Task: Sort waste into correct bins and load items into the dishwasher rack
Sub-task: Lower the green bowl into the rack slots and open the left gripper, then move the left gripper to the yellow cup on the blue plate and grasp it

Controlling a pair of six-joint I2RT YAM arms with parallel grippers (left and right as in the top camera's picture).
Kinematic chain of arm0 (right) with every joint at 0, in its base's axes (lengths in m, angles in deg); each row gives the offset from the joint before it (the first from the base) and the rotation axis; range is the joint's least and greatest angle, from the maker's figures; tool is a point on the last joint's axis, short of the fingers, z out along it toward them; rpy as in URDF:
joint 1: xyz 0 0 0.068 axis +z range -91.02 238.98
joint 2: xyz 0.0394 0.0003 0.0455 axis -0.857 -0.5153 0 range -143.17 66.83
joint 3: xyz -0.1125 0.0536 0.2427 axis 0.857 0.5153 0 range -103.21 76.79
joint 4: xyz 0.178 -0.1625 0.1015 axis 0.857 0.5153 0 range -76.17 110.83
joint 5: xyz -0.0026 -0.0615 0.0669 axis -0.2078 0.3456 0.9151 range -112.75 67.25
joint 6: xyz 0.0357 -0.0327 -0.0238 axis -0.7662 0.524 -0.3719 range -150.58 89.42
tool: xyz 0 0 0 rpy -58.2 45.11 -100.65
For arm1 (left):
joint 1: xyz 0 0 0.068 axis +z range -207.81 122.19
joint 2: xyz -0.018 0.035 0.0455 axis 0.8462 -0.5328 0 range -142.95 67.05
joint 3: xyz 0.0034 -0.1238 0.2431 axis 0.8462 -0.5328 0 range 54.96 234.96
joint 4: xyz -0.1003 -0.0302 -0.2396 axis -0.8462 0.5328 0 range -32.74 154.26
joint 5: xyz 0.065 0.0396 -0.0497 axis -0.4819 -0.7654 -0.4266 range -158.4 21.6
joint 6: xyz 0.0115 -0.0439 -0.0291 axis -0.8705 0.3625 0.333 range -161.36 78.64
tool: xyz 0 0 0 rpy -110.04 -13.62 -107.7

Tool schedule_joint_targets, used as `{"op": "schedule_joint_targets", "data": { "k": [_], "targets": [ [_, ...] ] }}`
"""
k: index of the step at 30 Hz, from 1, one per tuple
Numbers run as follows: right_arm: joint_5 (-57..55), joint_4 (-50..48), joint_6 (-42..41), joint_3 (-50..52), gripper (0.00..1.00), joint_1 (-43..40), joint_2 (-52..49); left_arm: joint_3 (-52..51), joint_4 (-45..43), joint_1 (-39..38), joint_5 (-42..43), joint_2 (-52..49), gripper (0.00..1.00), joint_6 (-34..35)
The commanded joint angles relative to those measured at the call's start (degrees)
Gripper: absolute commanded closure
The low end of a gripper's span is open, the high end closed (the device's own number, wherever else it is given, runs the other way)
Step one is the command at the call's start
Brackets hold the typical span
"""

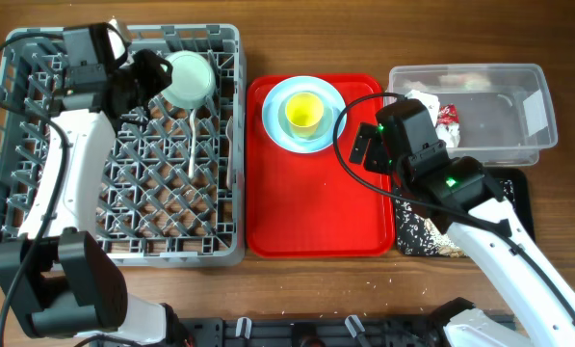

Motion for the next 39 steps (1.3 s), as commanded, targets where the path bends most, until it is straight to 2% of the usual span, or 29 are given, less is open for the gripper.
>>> {"op": "schedule_joint_targets", "data": {
  "k": [1,4,10,12,15,16,22,23,24,27,28,29,33,37,39],
  "targets": [
    [0.1,-0.1,0.0,-0.3,0.00,-0.1,-0.1,-0.2,2.4,-1.7,-10.0,-0.2,0.66,-0.5],
    [0.1,-0.1,0.0,-0.3,0.00,-0.1,-0.1,-0.2,5.8,-1.9,-12.4,-1.8,0.66,-0.6],
    [0.1,-0.1,0.1,-0.3,0.00,-0.1,-0.1,-0.2,4.8,-1.9,-11.6,-6.1,0.66,-0.5],
    [0.1,-0.1,0.0,-0.3,0.00,-0.1,-0.1,-0.2,5.6,-1.9,-11.8,-6.1,0.76,-0.5],
    [0.1,-0.1,0.0,-0.3,0.00,-0.1,-0.1,-0.2,5.4,-2.0,-11.8,-6.4,0.79,-0.3],
    [0.1,-0.1,0.0,-0.3,0.00,-0.1,-0.1,-0.2,5.8,-2.0,-11.8,-6.7,0.84,-0.3],
    [0.1,-0.1,0.0,-0.3,0.00,-0.1,-0.1,-0.2,1.1,-2.0,-14.6,-9.4,0.86,1.1],
    [0.1,-0.1,0.0,-0.3,0.00,-0.1,-0.1,-0.2,0.4,-2.0,-12.7,-9.0,0.89,1.1],
    [0.1,-0.1,0.1,-0.3,0.00,-0.1,-0.1,-0.2,-0.6,-2.0,-4.6,-7.8,0.92,0.9],
    [0.1,-0.1,0.0,-0.3,0.00,-0.1,-0.1,-0.2,-3.2,-2.0,11.3,-6.6,0.93,0.9],
    [0.1,-0.1,0.0,-0.3,0.00,-0.1,-0.1,-0.2,-4.9,-2.0,17.1,-6.6,0.92,0.9],
    [0.1,-0.1,0.0,-0.3,0.00,-0.1,-0.1,-0.2,-5.6,-2.0,18.6,-6.6,0.90,0.9],
    [0.1,-0.1,0.1,-0.3,0.00,-0.1,-0.1,-0.2,-6.1,-1.8,18.8,-6.3,0.87,0.9],
    [0.1,-0.1,0.0,-0.3,0.00,-0.1,-0.1,-0.2,-5.4,-1.8,18.7,-3.3,0.70,0.9],
    [0.1,-0.1,0.0,-0.3,0.00,-0.1,-0.1,-0.2,-4.0,-1.8,17.4,-0.5,0.69,0.9]
  ]
}}
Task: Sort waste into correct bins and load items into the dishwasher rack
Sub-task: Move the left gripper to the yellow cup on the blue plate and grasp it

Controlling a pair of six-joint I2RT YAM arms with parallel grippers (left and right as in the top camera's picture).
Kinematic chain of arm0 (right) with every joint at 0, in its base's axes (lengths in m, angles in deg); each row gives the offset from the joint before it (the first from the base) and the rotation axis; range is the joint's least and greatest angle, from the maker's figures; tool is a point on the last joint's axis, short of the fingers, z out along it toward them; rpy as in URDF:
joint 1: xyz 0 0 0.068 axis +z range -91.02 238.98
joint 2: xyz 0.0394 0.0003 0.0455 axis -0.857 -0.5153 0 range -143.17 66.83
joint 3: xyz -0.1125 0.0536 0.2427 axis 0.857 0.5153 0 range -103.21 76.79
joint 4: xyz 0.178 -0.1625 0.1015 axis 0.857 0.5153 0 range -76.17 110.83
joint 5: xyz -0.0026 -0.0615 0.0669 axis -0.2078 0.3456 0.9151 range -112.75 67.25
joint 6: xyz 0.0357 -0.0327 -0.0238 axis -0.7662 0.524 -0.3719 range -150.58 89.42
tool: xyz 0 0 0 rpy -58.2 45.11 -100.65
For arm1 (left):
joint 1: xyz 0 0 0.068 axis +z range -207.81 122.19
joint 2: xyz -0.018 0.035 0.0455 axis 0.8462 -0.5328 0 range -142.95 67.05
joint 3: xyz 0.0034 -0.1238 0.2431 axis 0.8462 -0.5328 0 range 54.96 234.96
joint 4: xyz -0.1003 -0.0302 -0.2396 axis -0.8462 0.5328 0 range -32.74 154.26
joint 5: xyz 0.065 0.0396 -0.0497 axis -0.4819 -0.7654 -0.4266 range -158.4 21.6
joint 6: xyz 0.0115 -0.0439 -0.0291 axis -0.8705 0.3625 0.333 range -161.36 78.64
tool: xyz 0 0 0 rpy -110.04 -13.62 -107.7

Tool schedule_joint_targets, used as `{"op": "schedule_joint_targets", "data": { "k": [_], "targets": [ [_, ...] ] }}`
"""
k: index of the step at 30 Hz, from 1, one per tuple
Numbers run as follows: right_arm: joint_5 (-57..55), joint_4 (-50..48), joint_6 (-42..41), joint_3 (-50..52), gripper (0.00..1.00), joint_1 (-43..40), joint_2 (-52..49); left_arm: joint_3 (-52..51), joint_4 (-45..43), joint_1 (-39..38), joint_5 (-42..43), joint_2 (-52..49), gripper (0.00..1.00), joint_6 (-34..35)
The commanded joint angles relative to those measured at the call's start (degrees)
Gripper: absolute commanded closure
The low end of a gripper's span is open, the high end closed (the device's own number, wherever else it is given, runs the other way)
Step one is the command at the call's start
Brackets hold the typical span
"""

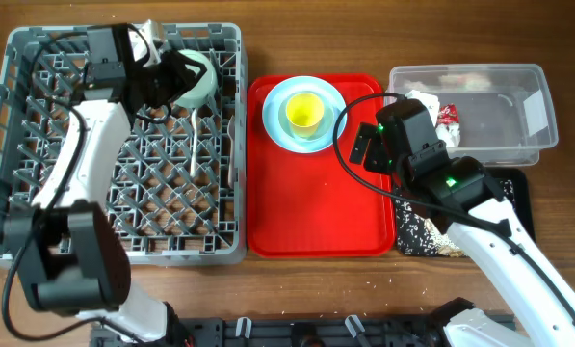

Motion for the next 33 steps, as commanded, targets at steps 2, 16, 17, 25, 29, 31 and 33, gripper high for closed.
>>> {"op": "schedule_joint_targets", "data": {
  "k": [2,16,17,25,29,31,33],
  "targets": [
    [0.1,-0.1,0.1,-0.3,0.00,-0.1,-0.1,-0.1,2.9,0.2,-6.4,7.8,0.59,-0.3],
    [0.1,-0.1,0.1,-0.3,0.00,-0.1,-0.1,-0.1,2.1,-37.6,-38.6,3.8,0.54,-3.3],
    [0.1,-0.1,0.1,-0.3,0.00,-0.1,-0.1,-0.1,-0.3,-38.5,-38.6,1.7,0.54,-3.3],
    [0.1,-0.1,0.1,-0.3,0.00,-0.1,-0.1,-0.1,-4.3,-39.0,-37.1,-7.3,0.54,-3.1],
    [0.1,-0.1,0.1,-0.3,0.00,-0.1,-0.1,-0.1,-5.6,-39.0,-32.5,-8.9,0.57,-3.1],
    [0.1,-0.1,0.1,-0.3,0.00,-0.1,-0.1,-0.1,-5.8,-39.0,-32.6,-9.2,0.58,-3.1],
    [0.1,-0.1,0.1,-0.3,0.00,-0.1,-0.1,-0.1,-5.8,-39.0,-33.3,-9.8,0.67,-3.6]
  ]
}}
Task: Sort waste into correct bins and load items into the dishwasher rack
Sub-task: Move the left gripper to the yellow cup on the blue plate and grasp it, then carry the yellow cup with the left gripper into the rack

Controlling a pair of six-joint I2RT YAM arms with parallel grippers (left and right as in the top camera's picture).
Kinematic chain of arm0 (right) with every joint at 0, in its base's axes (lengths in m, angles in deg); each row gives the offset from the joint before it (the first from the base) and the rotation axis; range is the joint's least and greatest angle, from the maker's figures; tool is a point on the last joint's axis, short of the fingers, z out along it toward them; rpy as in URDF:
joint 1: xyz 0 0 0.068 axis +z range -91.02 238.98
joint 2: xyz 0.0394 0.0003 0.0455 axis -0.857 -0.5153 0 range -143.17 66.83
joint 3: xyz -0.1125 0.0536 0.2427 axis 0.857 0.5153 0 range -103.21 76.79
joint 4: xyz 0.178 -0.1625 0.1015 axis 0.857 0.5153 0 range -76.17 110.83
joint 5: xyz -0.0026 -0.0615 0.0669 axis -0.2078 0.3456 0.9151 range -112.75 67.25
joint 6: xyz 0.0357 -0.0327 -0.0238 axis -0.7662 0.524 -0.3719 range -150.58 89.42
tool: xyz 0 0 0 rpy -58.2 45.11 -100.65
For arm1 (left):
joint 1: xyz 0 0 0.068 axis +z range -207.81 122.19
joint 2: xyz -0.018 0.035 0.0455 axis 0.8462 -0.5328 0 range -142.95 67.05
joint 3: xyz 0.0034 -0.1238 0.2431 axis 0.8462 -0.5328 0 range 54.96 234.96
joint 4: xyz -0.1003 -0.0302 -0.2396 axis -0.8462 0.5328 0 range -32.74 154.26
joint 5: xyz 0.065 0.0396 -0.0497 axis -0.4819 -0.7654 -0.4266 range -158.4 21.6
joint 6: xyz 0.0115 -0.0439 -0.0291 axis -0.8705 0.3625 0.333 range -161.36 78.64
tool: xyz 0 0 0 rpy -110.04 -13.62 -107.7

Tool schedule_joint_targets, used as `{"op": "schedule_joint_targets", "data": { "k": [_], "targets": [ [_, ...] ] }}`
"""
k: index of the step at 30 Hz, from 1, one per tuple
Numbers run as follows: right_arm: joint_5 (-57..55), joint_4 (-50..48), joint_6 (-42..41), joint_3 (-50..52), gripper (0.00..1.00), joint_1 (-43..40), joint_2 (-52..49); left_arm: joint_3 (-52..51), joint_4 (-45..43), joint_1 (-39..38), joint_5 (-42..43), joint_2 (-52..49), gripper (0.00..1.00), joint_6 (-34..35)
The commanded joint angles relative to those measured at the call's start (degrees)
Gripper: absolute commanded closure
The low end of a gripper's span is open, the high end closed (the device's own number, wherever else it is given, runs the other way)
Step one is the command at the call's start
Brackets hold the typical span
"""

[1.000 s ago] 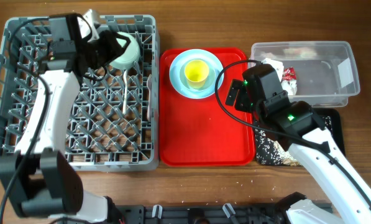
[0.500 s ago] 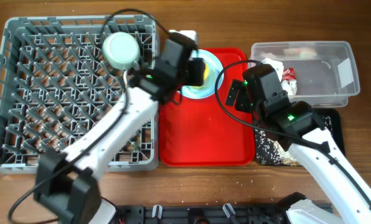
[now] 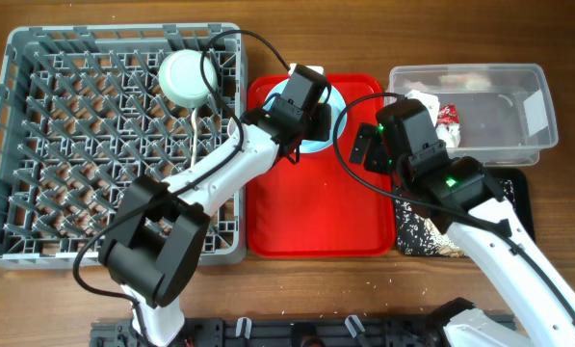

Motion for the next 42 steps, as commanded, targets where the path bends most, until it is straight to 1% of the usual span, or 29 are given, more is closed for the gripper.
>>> {"op": "schedule_joint_targets", "data": {
  "k": [1,2,3,4,5,8,12,13,14,17,18,19,20,21,23,24,25,26,27,29,31,34,37,40,41,42],
  "targets": [
    [0.1,-0.1,0.1,-0.3,0.00,-0.1,-0.1,-0.1,-0.1,0.0,0.0,-2.1,0.70,-1.0],
    [0.1,-0.1,0.1,-0.3,0.00,-0.1,-0.1,-0.1,-0.1,0.0,0.0,-2.6,0.71,-1.0],
    [0.1,-0.1,0.1,-0.3,0.00,-0.1,-0.1,-0.1,-0.2,0.0,-0.1,-3.3,0.75,-1.0],
    [0.1,-0.1,0.1,-0.3,0.00,-0.1,-0.1,-0.1,-0.4,0.1,-1.6,-3.4,0.91,-1.0],
    [0.1,-0.1,0.1,-0.3,0.00,-0.1,-0.1,-0.1,-1.3,0.3,-3.4,-2.8,0.96,-1.0],
    [0.1,-0.1,0.1,-0.3,0.00,-0.1,-0.1,-0.1,-2.5,1.1,-6.3,2.3,0.96,-1.0],
    [0.1,-0.1,0.1,-0.3,0.00,-0.1,-0.1,-0.1,-0.3,3.2,-5.6,16.3,0.96,-0.5],
    [0.1,-0.1,0.1,-0.3,0.00,-0.1,-0.1,-0.1,1.9,4.5,-3.1,21.0,0.96,-0.5],
    [0.1,-0.1,0.1,-0.3,0.00,-0.1,-0.1,-0.1,4.0,6.3,0.7,24.4,0.96,-0.5],
    [0.1,-0.1,0.1,-0.3,0.00,-0.1,-0.1,-0.1,12.9,15.1,18.3,29.1,0.96,1.0],
    [0.1,-0.1,0.1,-0.3,0.00,-0.1,-0.1,-0.1,16.4,19.6,27.4,28.9,0.96,1.0],
    [0.1,-0.1,0.1,-0.3,0.00,-0.1,-0.1,-0.1,19.0,23.3,34.7,28.0,0.96,0.9],
    [0.1,-0.1,0.1,-0.3,0.00,-0.1,-0.1,-0.1,21.1,26.6,41.6,26.7,0.96,0.0],
    [0.1,-0.1,0.0,-0.3,0.00,-0.1,-0.1,-0.1,23.0,31.1,52.8,23.8,0.96,-4.3],
    [0.1,-0.1,0.1,-0.3,0.00,-0.1,-0.1,-0.1,25.0,35.9,67.5,18.8,0.96,-8.8],
    [0.1,-0.1,0.1,-0.3,0.00,-0.1,-0.1,-0.1,25.9,37.2,71.9,16.5,0.96,-10.1],
    [0.1,-0.1,0.1,-0.3,0.00,-0.1,-0.1,-0.1,26.3,37.7,74.0,15.0,0.96,-11.0],
    [0.1,-0.1,0.1,-0.3,0.00,-0.1,-0.1,-0.1,27.0,38.3,79.3,11.1,0.96,-12.9],
    [0.1,-0.1,0.1,-0.3,0.00,-0.1,-0.1,-0.1,27.0,38.3,81.7,7.9,0.96,-13.0],
    [0.1,-0.1,0.1,-0.3,0.00,-0.1,-0.1,-0.2,27.0,38.3,84.6,1.7,0.96,-13.0],
    [0.1,-0.1,0.1,-0.3,0.00,-0.1,-0.1,-0.5,27.0,38.3,85.5,-1.2,0.96,-13.3],
    [0.1,-0.1,0.1,-0.3,0.00,-0.1,-0.1,-3.8,27.4,39.2,83.6,-1.7,0.96,-15.1],
    [0.1,-0.1,0.1,-0.3,0.00,-0.1,-0.1,-8.0,27.5,41.0,83.4,-1.7,0.96,-17.6],
    [0.1,-0.1,0.1,-0.3,0.00,-0.1,-0.1,-8.8,31.5,45.3,83.4,-1.6,0.96,-21.8],
    [0.1,-0.1,0.1,-0.3,0.00,-0.1,-0.1,-8.8,33.4,46.2,82.9,-1.6,0.96,-24.3],
    [0.1,-0.1,0.1,-0.3,0.00,-0.1,-0.1,-8.8,35.0,46.7,78.6,-1.6,0.96,-26.3]
  ]
}}
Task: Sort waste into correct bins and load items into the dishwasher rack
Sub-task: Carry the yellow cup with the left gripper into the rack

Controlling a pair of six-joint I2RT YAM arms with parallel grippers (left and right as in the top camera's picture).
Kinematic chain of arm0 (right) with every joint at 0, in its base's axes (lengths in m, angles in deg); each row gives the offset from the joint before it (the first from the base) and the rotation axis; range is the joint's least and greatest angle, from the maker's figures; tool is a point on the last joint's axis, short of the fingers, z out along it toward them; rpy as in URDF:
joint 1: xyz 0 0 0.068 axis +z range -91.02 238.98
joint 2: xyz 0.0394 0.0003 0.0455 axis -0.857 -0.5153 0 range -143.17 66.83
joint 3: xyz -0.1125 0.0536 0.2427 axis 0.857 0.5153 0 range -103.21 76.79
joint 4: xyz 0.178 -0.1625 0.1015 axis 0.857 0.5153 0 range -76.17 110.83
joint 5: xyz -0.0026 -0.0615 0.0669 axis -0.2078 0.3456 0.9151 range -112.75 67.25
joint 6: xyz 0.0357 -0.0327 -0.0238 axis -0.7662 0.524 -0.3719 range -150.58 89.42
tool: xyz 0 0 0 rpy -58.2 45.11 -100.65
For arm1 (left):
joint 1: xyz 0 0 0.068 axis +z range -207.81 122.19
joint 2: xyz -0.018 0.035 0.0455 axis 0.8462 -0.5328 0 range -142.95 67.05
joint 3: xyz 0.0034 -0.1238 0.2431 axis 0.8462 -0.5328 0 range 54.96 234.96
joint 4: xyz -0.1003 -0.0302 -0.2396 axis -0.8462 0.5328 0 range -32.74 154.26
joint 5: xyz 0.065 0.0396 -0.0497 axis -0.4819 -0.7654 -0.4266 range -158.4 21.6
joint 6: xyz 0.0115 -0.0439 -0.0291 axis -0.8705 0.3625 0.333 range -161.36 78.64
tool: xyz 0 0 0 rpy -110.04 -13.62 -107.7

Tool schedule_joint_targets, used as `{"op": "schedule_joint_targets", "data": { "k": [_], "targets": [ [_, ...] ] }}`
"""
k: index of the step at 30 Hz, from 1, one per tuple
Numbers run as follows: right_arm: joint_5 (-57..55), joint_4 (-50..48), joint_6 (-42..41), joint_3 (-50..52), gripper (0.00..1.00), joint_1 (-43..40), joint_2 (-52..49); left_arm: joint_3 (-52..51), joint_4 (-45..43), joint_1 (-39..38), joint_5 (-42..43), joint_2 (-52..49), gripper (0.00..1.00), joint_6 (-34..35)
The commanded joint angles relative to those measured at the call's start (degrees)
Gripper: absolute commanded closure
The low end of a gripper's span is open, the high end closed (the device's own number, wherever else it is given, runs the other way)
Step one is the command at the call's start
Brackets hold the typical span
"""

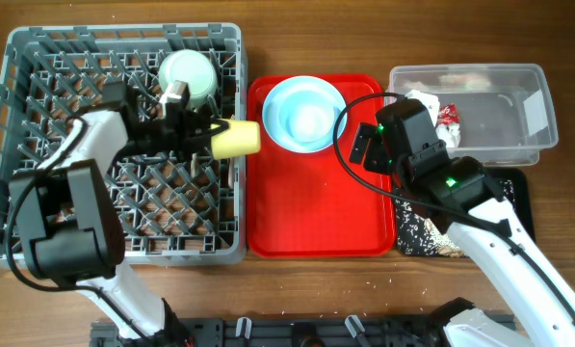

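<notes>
My left gripper (213, 137) is shut on a yellow cup (241, 138), which lies on its side above the right edge of the grey dishwasher rack (8, 145). A pale green cup (189, 77) sits in the rack's back right part. On the red tray (316, 212) stands a light blue bowl (304, 114) with nothing in it. My right gripper (363, 145) hovers at the tray's right edge; the wrist hides its fingers.
A clear plastic bin (504, 111) at the back right holds a crumpled wrapper (433, 108) and other waste. A black tray (514, 188) lies under my right arm with a speckled piece (422, 236) on it. Cutlery lies in the rack near its right wall.
My left gripper was over the blue bowl on the tray. Now it holds the yellow cup above the rack's right edge, and the bowl is empty. The right arm has not moved.
My left gripper was at the pale green cup at the back of the rack, then still on it a little further right. Later that cup stood free in the rack and the gripper was over the bowl. Now the yellow cup is out of the bowl, by the rack.
</notes>
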Motion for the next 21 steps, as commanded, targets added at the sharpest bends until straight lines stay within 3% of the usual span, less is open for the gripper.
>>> {"op": "schedule_joint_targets", "data": {
  "k": [1,3,5,7,9,16,17,18,19,21],
  "targets": [
    [0.1,-0.1,0.1,-0.3,0.00,-0.1,-0.1,-0.7,2.6,1.7,-10.3,-0.3,0.96,-6.9],
    [0.1,-0.1,0.1,-0.3,0.00,-0.1,-0.1,-0.7,2.5,0.5,-18.9,-0.3,0.96,-6.9],
    [0.1,-0.1,0.1,-0.3,0.00,-0.1,-0.1,-0.7,1.1,0.0,-19.3,-0.3,0.95,-6.9],
    [0.1,-0.1,0.1,-0.3,0.00,-0.1,-0.1,-0.7,0.9,0.1,-23.3,-0.3,0.90,-6.9],
    [0.1,-0.1,0.1,-0.3,0.00,-0.1,-0.1,-0.7,1.6,0.1,-28.8,-0.3,0.80,-6.9],
    [0.1,-0.1,0.1,-0.3,0.00,-0.1,-0.1,-0.7,3.5,0.1,-29.3,1.7,0.63,-5.1],
    [0.1,-0.1,0.1,-0.3,0.00,-0.1,-0.1,-0.7,3.5,0.1,-29.3,2.5,0.64,-5.0],
    [0.1,-0.1,0.1,-0.3,0.00,-0.1,-0.1,-0.7,3.4,0.1,-29.3,3.8,0.74,-4.7],
    [0.1,-0.1,0.1,-0.3,0.00,-0.1,-0.1,-0.7,3.5,0.1,-29.3,4.6,0.75,-4.7],
    [0.1,-0.1,0.1,-0.3,0.00,-0.1,-0.1,-0.7,3.3,0.1,-29.3,6.1,0.64,-3.3]
  ]
}}
